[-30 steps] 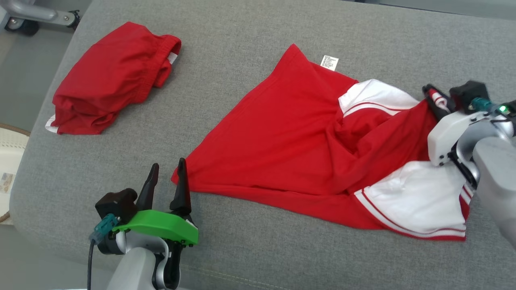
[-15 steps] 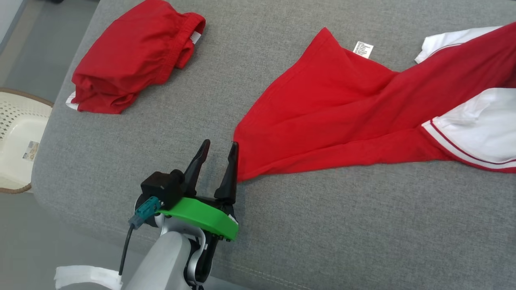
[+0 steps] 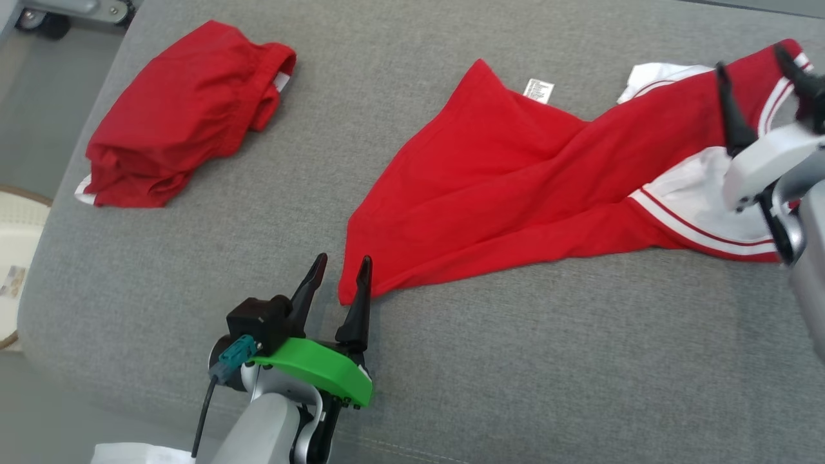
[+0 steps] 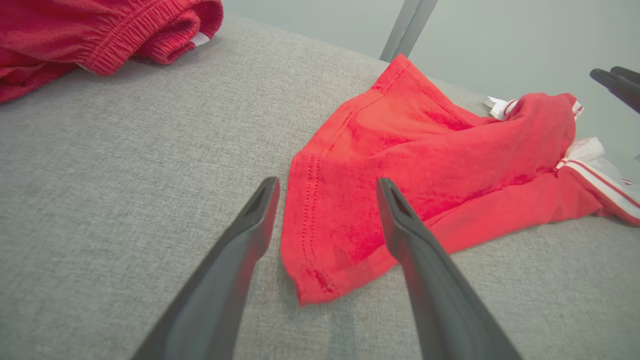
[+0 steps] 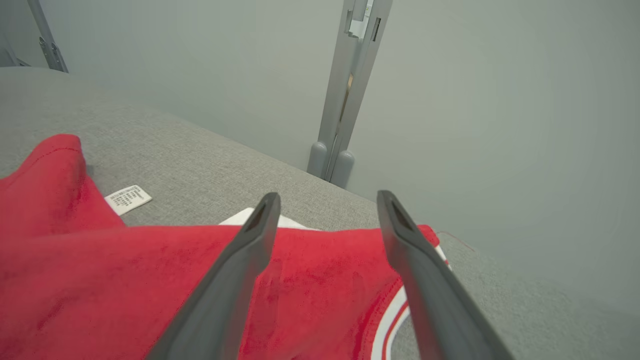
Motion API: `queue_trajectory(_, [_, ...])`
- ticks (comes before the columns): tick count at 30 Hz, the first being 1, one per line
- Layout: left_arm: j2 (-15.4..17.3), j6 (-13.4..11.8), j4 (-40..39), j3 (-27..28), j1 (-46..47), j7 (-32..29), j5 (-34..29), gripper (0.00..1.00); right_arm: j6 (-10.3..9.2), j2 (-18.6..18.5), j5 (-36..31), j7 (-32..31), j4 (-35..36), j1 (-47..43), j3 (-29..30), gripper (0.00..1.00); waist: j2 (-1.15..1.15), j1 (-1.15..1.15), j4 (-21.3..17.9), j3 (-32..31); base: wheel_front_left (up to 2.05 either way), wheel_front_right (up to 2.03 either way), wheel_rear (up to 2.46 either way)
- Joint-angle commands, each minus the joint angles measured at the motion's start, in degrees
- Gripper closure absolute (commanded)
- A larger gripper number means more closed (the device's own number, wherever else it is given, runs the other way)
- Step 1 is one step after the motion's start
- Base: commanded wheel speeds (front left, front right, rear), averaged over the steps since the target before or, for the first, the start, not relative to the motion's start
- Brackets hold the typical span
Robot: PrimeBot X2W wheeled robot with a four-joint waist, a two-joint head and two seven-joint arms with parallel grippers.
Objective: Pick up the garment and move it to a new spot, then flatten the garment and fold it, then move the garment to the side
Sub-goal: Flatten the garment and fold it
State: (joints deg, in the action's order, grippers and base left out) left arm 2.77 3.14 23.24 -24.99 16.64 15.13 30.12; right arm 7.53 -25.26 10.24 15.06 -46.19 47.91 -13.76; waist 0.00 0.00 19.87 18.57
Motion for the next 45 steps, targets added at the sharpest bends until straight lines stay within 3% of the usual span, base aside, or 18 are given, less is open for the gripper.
queue_trajectory(1, [0.2,0.4,0.3,0.2,-0.6,0.0,-0.7,0.0,-0.08,0.4,0.4,0.1,0.7,-2.2,-0.1,0.0,0.0,0.0,-5.0,-4.7,0.0,0.0,0.0])
queue_trajectory(5, [0.2,0.7,1.3,0.6,-1.3,0.0,-0.9,0.0,-0.08,2.5,3.8,0.1,6.7,-9.4,-1.8,0.0,0.0,0.0,-7.2,-6.1,0.0,0.0,0.0])
queue_trajectory(10, [0.2,1.2,2.3,0.4,-1.3,0.0,-1.0,0.0,-0.08,3.6,7.6,0.2,9.0,-13.9,-5.6,0.0,0.0,0.0,-8.4,-5.5,0.0,0.0,0.0])
queue_trajectory(25, [0.2,1.5,3.9,0.7,-1.5,0.0,0.5,0.0,-0.08,4.3,13.5,0.2,3.0,-9.9,-14.2,0.0,0.0,0.0,-5.1,-3.2,0.0,0.0,0.0])
queue_trajectory(27, [0.2,1.5,3.6,0.4,-1.3,0.0,0.7,0.0,-0.08,4.4,14.3,0.2,1.1,-8.5,-15.3,0.4,0.0,0.0,-4.5,-2.9,0.0,0.0,0.0])
queue_trajectory(29, [0.2,1.5,3.4,0.4,-1.3,0.0,0.8,0.0,-0.08,4.5,14.9,0.2,0.2,-8.0,-16.1,0.65,0.0,0.0,-4.3,-2.8,0.0,0.0,0.0])
queue_trajectory(31, [0.2,1.5,3.3,0.4,-1.5,0.0,1.0,0.0,-0.08,4.4,15.1,0.2,-0.5,-7.5,-16.9,0.82,0.0,0.0,-4.3,-2.7,0.0,0.0,0.0])
queue_trajectory(32, [0.2,1.5,3.2,0.5,-1.5,0.0,1.0,0.0,-0.08,4.4,15.3,0.2,-0.7,-7.2,-17.2,1.0,0.0,0.0,-4.4,-2.7,0.0,0.0,0.0])
queue_trajectory(38, [0.2,1.6,2.8,1.2,-1.7,0.0,0.2,0.0,-0.08,4.5,16.1,0.2,1.0,-7.8,-16.5,1.0,0.0,0.0,-5.9,-3.2,0.0,0.0,0.0])
queue_trajectory(45, [0.2,2.3,3.9,2.9,-3.1,0.0,-1.0,0.0,-0.08,6.4,15.5,0.2,9.9,-15.7,-10.8,1.0,0.0,0.0,-12.3,-8.0,0.0,0.0,0.0])
